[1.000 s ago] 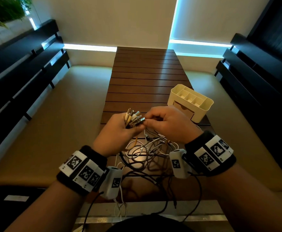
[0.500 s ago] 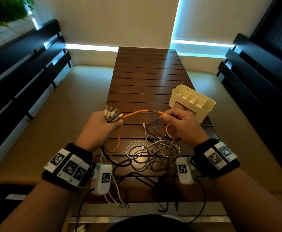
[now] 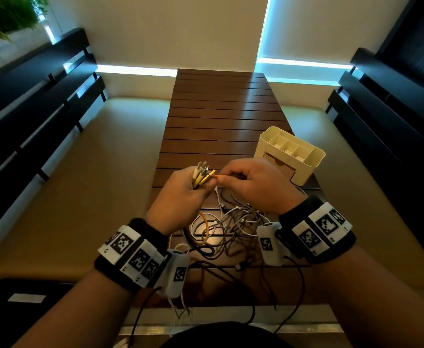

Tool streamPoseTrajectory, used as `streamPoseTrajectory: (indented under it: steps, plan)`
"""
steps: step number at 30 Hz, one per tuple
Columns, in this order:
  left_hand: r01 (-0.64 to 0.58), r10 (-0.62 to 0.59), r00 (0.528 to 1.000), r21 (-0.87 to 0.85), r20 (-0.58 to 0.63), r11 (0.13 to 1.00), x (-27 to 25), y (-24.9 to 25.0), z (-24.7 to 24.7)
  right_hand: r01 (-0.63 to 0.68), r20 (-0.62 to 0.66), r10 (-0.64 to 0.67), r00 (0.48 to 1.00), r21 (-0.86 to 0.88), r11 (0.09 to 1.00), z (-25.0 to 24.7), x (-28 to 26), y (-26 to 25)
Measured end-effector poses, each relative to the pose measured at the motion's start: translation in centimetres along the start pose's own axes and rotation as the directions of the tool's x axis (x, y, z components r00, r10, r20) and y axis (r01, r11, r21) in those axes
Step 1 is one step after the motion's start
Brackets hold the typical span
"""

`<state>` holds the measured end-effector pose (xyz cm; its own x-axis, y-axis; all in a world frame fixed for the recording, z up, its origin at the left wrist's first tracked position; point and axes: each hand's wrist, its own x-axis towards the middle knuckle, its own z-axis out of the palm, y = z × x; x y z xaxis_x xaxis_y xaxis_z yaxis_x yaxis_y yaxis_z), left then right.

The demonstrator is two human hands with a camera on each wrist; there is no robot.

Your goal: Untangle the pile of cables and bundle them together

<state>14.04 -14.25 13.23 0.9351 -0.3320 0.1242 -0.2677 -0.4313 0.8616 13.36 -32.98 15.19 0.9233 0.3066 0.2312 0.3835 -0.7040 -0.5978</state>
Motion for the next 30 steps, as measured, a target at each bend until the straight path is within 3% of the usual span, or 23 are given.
streamPoseTrajectory:
  steps: [9,11,15,19,23,27,30]
  plan:
    - [-0.063,0.063,0.998,0.002,-0.022,0.998,0.5,0.0,-0.8,-0.015,-0.053,0.026,0.998,0.188,0.982,0.8,-0.2,0.7]
    - [-0.084,0.082,0.995,-0.023,-0.057,0.996,0.6,0.3,-1.1,-0.062,-0.032,0.073,0.997,0.271,0.961,1.2,-0.6,1.1]
    - [-0.071,0.035,0.988,-0.246,-0.151,0.967,0.9,0.2,-3.2,-0.219,0.014,0.232,0.973,0.389,0.895,2.4,-1.8,3.2]
    - [0.005,-0.042,0.988,-0.236,-0.149,0.972,0.9,-1.0,-4.4,-0.246,-0.06,0.314,0.948,0.489,0.837,2.3,-2.2,3.9]
    - [0.089,-0.101,0.986,-0.101,-0.129,0.991,0.7,-1.8,-3.7,-0.202,-0.221,0.278,0.935,0.314,0.928,0.7,-1.2,3.4]
    - [0.03,-0.038,0.966,-0.037,-0.254,0.999,0.8,-1.2,-3.9,-0.227,-0.042,0.228,0.973,0.013,0.974,0.1,-1.0,3.5]
    - [-0.004,0.002,0.97,-0.009,-0.243,1.0,0.7,-0.3,-3.4,-0.2,0.036,0.201,0.979,-0.015,0.98,0.3,-0.8,2.6]
